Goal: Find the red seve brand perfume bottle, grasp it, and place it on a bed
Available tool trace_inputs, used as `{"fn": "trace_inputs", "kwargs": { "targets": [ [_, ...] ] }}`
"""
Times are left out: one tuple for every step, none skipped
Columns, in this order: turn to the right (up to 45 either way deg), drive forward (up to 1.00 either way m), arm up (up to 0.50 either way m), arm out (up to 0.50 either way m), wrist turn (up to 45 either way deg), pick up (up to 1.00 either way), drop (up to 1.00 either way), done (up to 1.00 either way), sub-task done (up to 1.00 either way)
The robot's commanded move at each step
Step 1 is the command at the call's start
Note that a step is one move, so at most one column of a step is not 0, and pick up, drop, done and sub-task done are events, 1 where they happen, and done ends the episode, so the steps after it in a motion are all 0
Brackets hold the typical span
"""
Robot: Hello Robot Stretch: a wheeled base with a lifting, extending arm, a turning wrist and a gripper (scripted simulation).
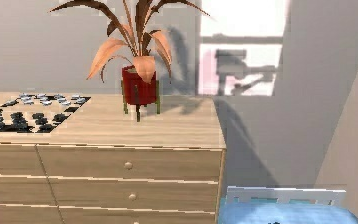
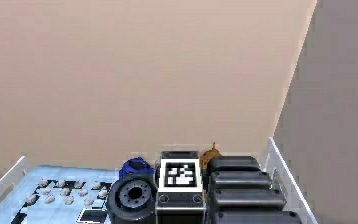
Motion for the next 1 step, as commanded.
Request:
{"fn": "trace_inputs", "kwargs": {
  "targets": [
    [0.0, 0.0, 0.0, 0.44, 0.0, 0.0, 0.0, 0.0, 0.0]
  ]
}}
